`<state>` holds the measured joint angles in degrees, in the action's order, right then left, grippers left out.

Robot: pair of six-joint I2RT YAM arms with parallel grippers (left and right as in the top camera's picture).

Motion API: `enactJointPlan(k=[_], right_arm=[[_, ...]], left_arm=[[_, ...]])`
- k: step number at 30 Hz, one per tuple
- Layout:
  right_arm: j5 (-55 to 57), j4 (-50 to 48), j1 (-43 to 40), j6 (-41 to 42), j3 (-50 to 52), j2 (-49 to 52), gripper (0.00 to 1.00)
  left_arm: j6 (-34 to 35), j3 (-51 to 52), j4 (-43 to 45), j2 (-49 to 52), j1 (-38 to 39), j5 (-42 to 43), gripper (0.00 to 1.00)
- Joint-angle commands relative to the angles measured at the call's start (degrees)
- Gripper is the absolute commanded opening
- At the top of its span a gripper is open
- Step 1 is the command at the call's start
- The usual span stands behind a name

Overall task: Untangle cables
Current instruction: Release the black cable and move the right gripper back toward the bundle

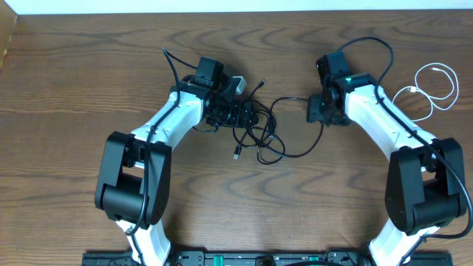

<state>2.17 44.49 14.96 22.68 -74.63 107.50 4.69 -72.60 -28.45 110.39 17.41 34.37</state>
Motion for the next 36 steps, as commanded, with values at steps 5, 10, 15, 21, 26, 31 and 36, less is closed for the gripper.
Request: enactJointPlan(k=[5,10,15,21,26,31,36], right_arm=[[0.4,-3.7,0.1,2.7,5.8,-1.4,0.60],[-0.9,-7.8,0.1,5.0,10.5,-1.4,0.52],[-5.7,-11.0,0.1,5.0,14.0,-1.4,0.33],[-5.9,-11.2,0.0,5.1,14.7,-1.4,0.01],[-10.0,-10.7,-0.4,1.6,12.9,-1.8,0.01],[-26.1,-9.6,-1.9,-5.6,11.6,-2.4,0.60],[-46.1,-12.2,-2.2,-16.1,11.5,-2.4,0.63]], left_arm=[[0.1,0.1,-0.1,-0.1,0.1,0.5,0.79],[0.1,0.1,-0.1,-0.1,0.1,0.5,0.79],[0.1,0.1,-0.1,-0.1,0.1,0.5,0.79],[0.1,0.1,-0.1,-0.1,0.1,0.5,0.79],[0.1,0.1,-0.1,-0.1,0.1,0.5,0.79],[0.1,0.1,-0.1,-0.1,0.1,0.5,0.79],[0.1,0.1,-0.1,-0.1,0.1,0.5,0.79]])
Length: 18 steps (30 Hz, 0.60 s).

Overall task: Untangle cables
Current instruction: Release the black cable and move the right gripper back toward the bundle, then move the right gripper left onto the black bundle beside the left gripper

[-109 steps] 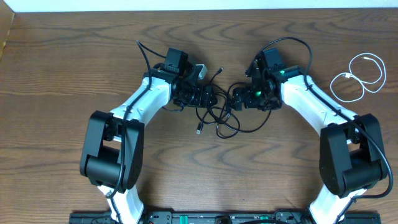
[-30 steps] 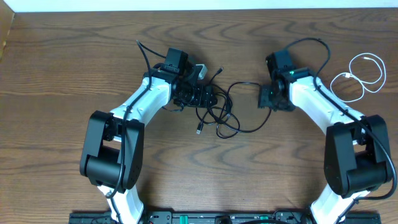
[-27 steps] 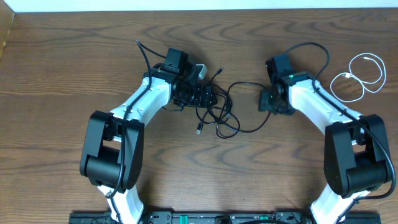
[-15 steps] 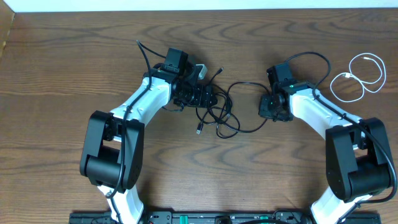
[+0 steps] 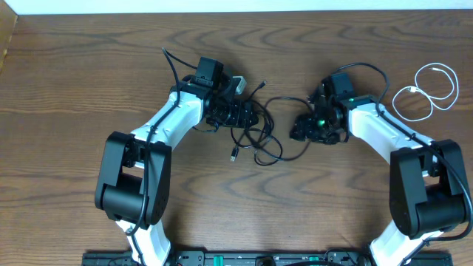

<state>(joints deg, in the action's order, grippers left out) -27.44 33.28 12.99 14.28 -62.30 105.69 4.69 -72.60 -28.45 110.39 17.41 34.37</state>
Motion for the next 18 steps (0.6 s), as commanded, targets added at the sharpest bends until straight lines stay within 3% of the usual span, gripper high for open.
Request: enactJointPlan(k=[1,4,8,14,18], right_arm=[[-18.7,-1.7,-0.3,-7.7,-0.8,-0.6,0.60],[-21.0,-3.4,0.1,-6.8,-0.8,-0.6,0.47],[-20.1,-3.5,1.4,-6.3,-0.8,-0.6,0.44],[-2.7,-0.1,2.3,1.7,-0.8,-0.6,0.65],[-4.0,-1.3,1.9,1.7,-0.8,-0.6,0.65]], left_arm=[[0.1,0.1,-0.1,-0.1,0.1,0.5,0.79],[0.1,0.1,-0.1,-0.1,0.1,0.5,0.79],[0.1,0.1,-0.1,-0.1,0.1,0.5,0.79],[0.1,0.1,-0.1,-0.1,0.1,0.5,0.79],[0.1,0.1,-0.1,-0.1,0.1,0.5,0.79]])
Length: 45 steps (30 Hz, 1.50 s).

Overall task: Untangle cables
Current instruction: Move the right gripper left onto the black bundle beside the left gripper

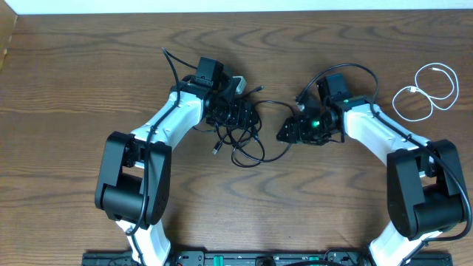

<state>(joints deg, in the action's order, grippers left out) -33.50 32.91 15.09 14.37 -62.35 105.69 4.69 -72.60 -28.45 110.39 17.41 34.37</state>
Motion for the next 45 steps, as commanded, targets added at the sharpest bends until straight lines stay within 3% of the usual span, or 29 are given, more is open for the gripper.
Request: enactJointPlan(k=[1,4,11,20,26,31,44,45], right_arm=[[-1.5,-1.4,-0.3,-0.7,-1.0,-0.8,0.63],[-9.5,-1.4,-1.0,-4.6,-2.7,-1.6,0.56],[-9.2,-0.9,-0.6,-3.2,-3.2,-3.0,0.48],[-7.0,-8.4,5.9,6.2,-0.5,-0.5,0.46],[4.9,-10.0,10.2,13.7,-0.5,-0.5,0.43],[6.2,-12.0,11.8,15.7,-0.2,-0.5,0.39],[6.5,-34.3,15.9,21.8,9.3,-0.5,0.40],[6.9,-35.8,16.2,21.8,9.9,-0.5,0.33]], left_arm=[[0.1,0.1,-0.1,-0.1,0.1,0.5,0.79],[0.1,0.1,-0.1,-0.1,0.1,0.5,0.79],[0.1,0.1,-0.1,-0.1,0.1,0.5,0.79],[0.1,0.1,-0.1,-0.1,0.1,0.5,0.79],[0.1,0.1,-0.1,-0.1,0.1,0.5,0.79],[0.1,0.1,-0.1,-0.1,0.1,0.5,0.79],[0.1,0.1,-0.1,-0.1,0.1,0.5,0.79],[0.1,0.1,-0.1,-0.1,0.1,0.5,0.79]])
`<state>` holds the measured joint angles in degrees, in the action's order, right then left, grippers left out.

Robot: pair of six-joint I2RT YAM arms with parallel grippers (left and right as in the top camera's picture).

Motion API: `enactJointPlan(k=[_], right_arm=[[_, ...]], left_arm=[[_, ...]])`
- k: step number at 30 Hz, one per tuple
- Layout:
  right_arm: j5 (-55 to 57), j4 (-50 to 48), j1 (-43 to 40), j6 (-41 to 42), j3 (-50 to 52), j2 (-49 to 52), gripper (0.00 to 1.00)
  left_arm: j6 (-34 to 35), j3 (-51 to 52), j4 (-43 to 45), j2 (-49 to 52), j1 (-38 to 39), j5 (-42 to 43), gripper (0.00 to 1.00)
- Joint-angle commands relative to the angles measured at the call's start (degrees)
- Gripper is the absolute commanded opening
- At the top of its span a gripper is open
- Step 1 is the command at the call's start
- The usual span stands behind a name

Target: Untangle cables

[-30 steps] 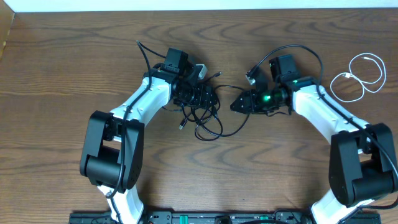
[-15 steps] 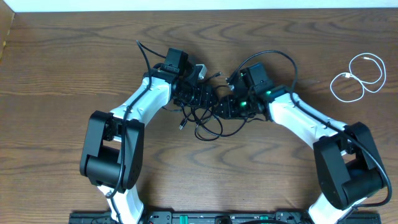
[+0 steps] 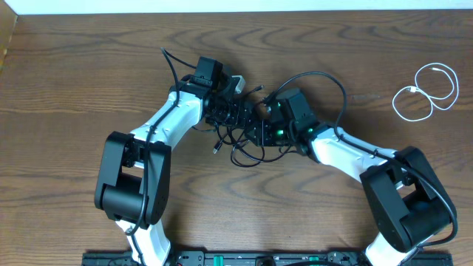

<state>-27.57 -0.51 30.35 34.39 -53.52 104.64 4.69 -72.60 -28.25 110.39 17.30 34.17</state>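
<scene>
A tangle of black cables (image 3: 244, 137) lies at the middle of the wooden table (image 3: 89, 59), with loops trailing toward the front and a plug end (image 3: 215, 150) sticking out at its left. My left gripper (image 3: 235, 112) is shut on the tangle's upper part. From the right, my right gripper (image 3: 260, 127) is pressed into the same tangle. It is shut on a black strand, though the dark cables largely hide its fingers. The two grippers stand almost side by side.
A coiled white cable (image 3: 412, 90) lies apart at the far right of the table. A small white block (image 3: 236, 80) sits just behind the left gripper. The right arm's own wiring arcs above its wrist.
My right gripper has moved further left, from beside the tangle to right on it, close to the left gripper. The loops bunched up slightly. The left arm has stayed put.
My right gripper first held a black strand stretched out well right of the tangle, while the left gripper held the bundle. At each later moment the right gripper stood lower and further left, the strand slackening, until now it meets the tangle.
</scene>
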Motion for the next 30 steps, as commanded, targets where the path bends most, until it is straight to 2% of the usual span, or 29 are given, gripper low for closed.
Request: enactJointPlan(k=[1,4,13,14,15,30], right_arm=[[1.6,-3.7,1.2,1.8,1.5,0.5,0.26],[3.7,-4.0,1.5,1.8,2.1,0.5,0.17],[6.3,-4.0,1.5,3.3,2.8,0.7,0.11],[6.3,-4.0,1.5,3.3,2.8,0.7,0.09],[6.3,-4.0,1.5,3.3,2.8,0.8,0.02],[6.3,-3.1,1.5,3.3,2.9,0.9,0.01]], left_arm=[[0.1,0.1,-0.3,-0.1,0.2,0.7,0.79],[0.1,0.1,-0.3,-0.1,0.2,0.7,0.79],[0.1,0.1,-0.3,-0.1,0.2,0.7,0.79],[0.1,0.1,-0.3,-0.1,0.2,0.7,0.79],[0.1,0.1,-0.3,-0.1,0.2,0.7,0.79],[0.1,0.1,-0.3,-0.1,0.2,0.7,0.79]])
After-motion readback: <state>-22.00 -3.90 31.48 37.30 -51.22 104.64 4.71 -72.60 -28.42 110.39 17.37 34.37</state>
